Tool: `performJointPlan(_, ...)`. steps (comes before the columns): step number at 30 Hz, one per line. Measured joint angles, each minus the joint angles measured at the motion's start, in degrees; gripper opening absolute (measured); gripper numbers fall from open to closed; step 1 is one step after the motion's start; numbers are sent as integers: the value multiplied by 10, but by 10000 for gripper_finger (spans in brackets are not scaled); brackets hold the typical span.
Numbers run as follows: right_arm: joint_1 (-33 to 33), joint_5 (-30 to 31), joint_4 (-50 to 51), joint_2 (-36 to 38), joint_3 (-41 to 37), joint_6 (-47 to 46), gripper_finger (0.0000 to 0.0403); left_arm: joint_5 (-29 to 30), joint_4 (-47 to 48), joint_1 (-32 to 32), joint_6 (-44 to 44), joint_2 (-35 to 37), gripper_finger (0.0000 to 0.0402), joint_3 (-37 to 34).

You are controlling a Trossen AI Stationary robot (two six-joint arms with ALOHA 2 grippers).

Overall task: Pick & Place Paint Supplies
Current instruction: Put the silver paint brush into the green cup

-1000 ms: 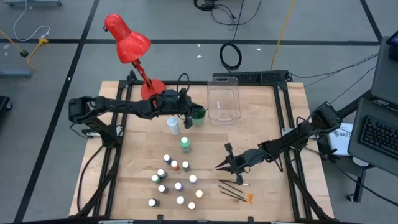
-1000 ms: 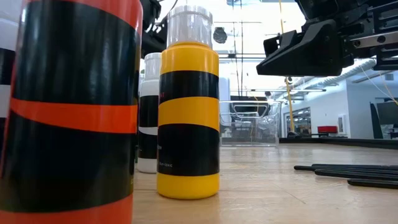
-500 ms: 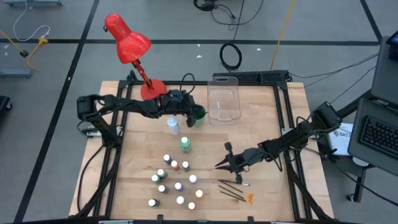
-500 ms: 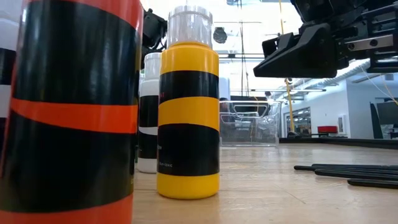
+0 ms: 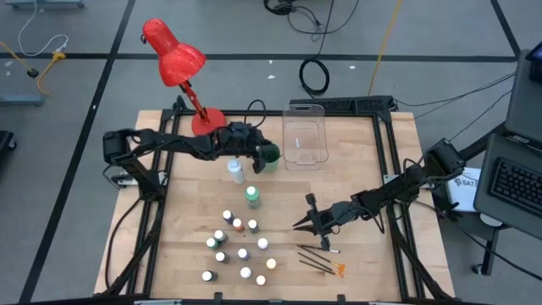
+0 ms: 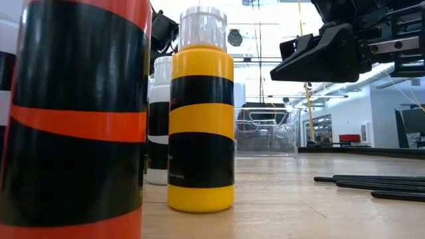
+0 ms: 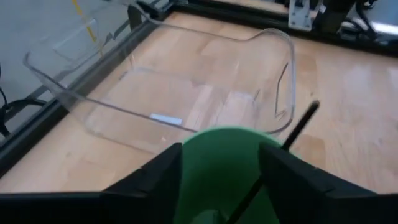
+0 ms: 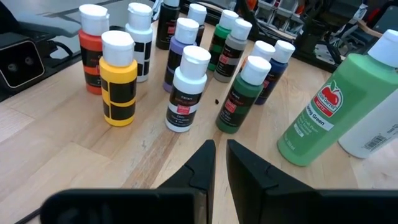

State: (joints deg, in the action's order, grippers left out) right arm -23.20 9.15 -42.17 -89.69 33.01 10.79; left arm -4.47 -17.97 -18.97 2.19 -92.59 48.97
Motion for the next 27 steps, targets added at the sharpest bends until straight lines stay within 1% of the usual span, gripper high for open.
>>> performJointPlan(2,0,0,0,0,0,0,31,0,-2,0,8,9,239,0)
performJointPlan(5,0,0,0,0,0,0,31,0,6,0,12,22,253,0)
performJointPlan(9,0,0,0,0,0,0,31,0,19,0,-5,37,257,0)
performJointPlan(12,0,0,0,0,0,0,31,-3,46,3,-32,74,257,0)
performJointPlan(14,0,0,0,0,0,0,31,-24,92,6,-33,120,257,0)
performJointPlan(16,0,0,1,0,0,0,31,-43,147,13,-34,183,257,0)
performJointPlan(19,0,0,2,0,0,-3,31,-44,241,29,-35,292,257,0)
performJointPlan(24,0,0,0,0,0,-8,31,-3,401,63,-48,454,257,-8)
performJointPlan(27,0,1,-8,0,0,-11,31,16,427,81,-40,525,251,-57)
